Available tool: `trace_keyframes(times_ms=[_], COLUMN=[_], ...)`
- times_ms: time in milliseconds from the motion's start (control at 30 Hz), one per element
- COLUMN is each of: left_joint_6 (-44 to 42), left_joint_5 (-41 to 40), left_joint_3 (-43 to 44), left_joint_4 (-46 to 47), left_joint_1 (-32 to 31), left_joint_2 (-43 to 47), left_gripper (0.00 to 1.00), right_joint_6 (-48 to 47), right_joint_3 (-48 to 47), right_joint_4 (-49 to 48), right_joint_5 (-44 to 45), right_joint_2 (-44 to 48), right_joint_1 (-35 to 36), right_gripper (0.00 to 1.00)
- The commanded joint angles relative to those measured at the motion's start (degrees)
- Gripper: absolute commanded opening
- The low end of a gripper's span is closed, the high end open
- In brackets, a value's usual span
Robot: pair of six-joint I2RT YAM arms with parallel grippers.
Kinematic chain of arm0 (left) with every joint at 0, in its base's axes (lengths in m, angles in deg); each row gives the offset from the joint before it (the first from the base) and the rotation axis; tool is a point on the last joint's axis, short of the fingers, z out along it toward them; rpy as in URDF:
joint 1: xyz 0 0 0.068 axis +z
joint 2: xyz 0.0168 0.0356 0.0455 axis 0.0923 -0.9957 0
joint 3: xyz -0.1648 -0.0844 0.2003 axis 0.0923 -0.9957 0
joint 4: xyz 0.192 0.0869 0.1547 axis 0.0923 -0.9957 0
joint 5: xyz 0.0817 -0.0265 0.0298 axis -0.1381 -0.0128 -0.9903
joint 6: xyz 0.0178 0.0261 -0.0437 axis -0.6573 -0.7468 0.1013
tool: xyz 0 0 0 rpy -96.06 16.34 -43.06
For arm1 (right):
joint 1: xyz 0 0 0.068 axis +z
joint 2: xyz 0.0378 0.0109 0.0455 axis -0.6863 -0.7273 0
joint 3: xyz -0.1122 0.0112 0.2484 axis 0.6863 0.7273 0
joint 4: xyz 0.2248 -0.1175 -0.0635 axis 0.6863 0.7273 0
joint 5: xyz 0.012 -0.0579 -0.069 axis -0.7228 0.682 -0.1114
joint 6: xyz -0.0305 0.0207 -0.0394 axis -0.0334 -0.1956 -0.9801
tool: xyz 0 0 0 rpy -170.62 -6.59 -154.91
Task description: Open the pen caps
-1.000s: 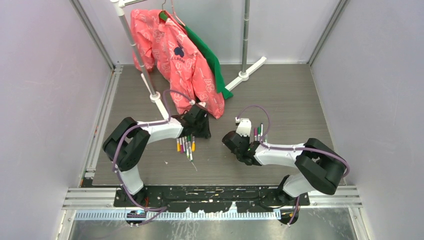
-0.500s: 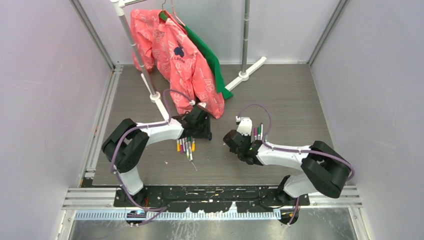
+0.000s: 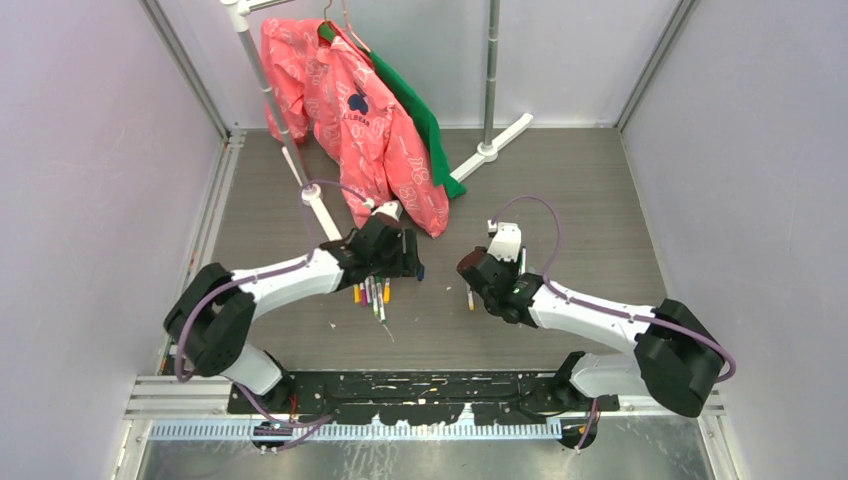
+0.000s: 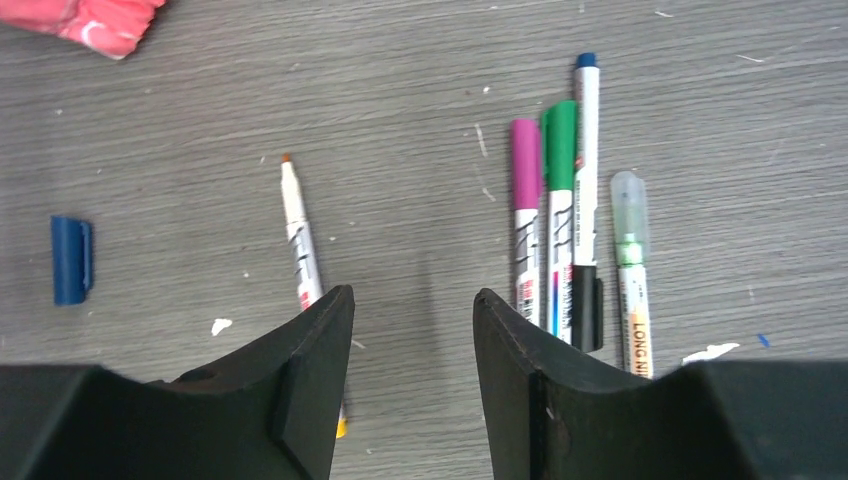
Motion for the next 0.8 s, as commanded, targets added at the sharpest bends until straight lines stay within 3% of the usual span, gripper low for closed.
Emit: trace_keyframes(times_ms=[0,67,133,233,300,400,767], left_joint_6=[2.5,4.4,7.0,15.4,13.3,12.3,9.8], left_joint_5=[0.8,0.3,-0.1,-2.5,4.9,9.8,8.3], left_joint_3=[-6.3,-10.4,-14.2,-17.2,-18.6,-22.0,-19.2], left_joint_4=[10.0,15.4,20.8,19.7,21.8,26.8,16.8], left_joint_1=[-0.2,-0.2,-0.1,0.4,2.7,3.7,3.3], left_joint_2=[7.6,11.0,13.7,16.3,16.6,16.5,20.1], left_gripper=[0.81,0.94,1.0,1.0,1.0,1.0,0.99], right_joint_6=[0.5,0.3,0.1,-0.4,-0.5,-0.5,0.1], right_joint_3=[-0.9,-0.4,0.1,0.6,0.9,1.0,0.4], right_joint_4=[1.6,1.3,1.1,1.1,1.1,1.5,2.4], right_joint_5=[2.1,1.2,0.4,-0.9,-1.8,-2.8,-6.1], right_joint_2=[2.8,3.4,4.0,4.7,4.8,4.6,1.4], right_joint_1=[-2.5,-3.8,-4.9,-6.8,-8.0,-9.2,-11.8], right_gripper=[0.53,0.53,0.54,0.54,0.54,0.54,0.51])
